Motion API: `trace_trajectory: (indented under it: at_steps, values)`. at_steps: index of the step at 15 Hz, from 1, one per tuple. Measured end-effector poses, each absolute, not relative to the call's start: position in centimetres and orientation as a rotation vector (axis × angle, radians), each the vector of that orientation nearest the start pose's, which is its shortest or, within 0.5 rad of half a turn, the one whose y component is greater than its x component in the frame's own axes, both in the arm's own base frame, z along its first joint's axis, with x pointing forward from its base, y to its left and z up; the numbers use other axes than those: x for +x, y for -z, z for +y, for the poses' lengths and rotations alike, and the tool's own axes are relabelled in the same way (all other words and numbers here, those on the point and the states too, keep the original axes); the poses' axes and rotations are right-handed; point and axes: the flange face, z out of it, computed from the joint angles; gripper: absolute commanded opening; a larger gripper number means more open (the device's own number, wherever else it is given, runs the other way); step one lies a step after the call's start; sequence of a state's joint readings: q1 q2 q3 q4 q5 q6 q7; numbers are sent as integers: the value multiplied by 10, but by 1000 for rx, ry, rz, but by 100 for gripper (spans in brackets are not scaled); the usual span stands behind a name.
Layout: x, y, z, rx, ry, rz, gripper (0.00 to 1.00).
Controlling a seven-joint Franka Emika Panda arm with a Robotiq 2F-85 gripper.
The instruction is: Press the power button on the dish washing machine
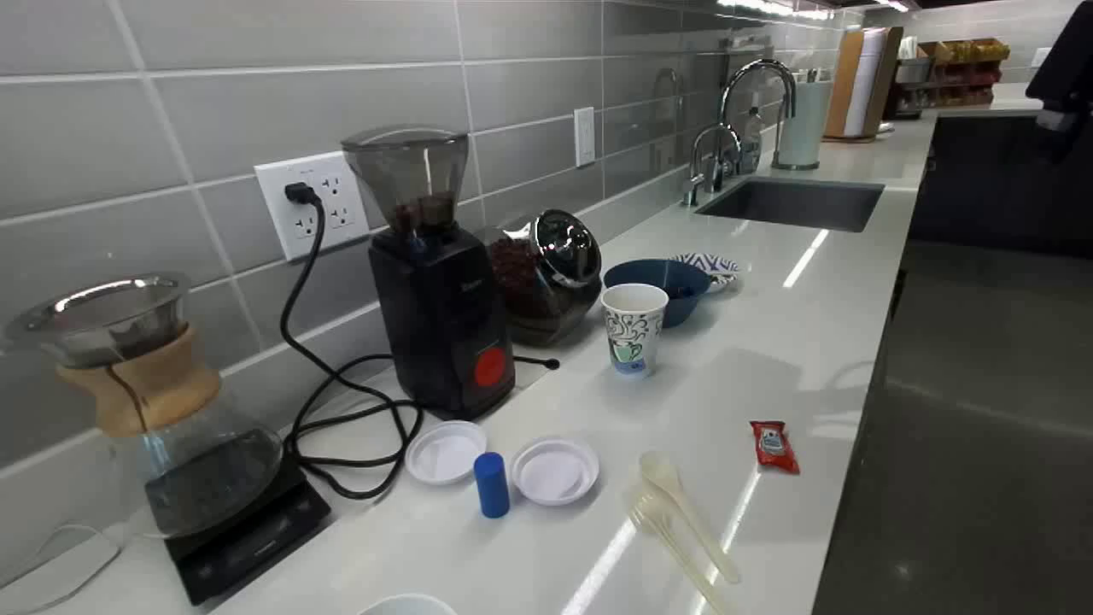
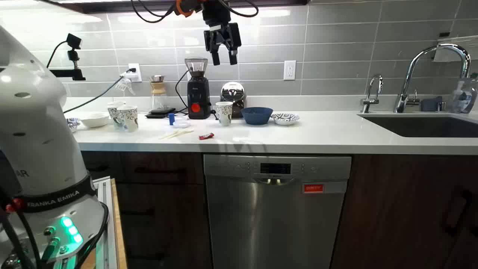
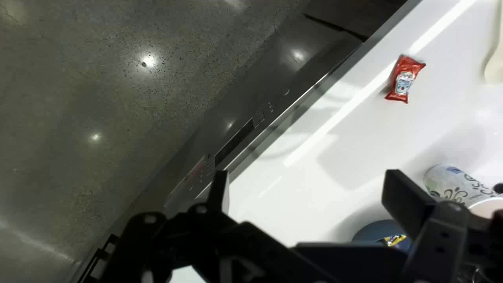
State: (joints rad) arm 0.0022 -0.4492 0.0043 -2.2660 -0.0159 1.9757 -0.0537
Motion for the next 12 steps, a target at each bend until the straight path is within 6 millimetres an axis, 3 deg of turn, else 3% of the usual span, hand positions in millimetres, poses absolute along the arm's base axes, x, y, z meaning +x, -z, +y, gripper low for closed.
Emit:
trace_trajectory:
  at_steps: [8,12]
  values:
    - [433,-547,2,-3144,246,-96,100]
    - [428,-521,-6,-3024,151,-47,100]
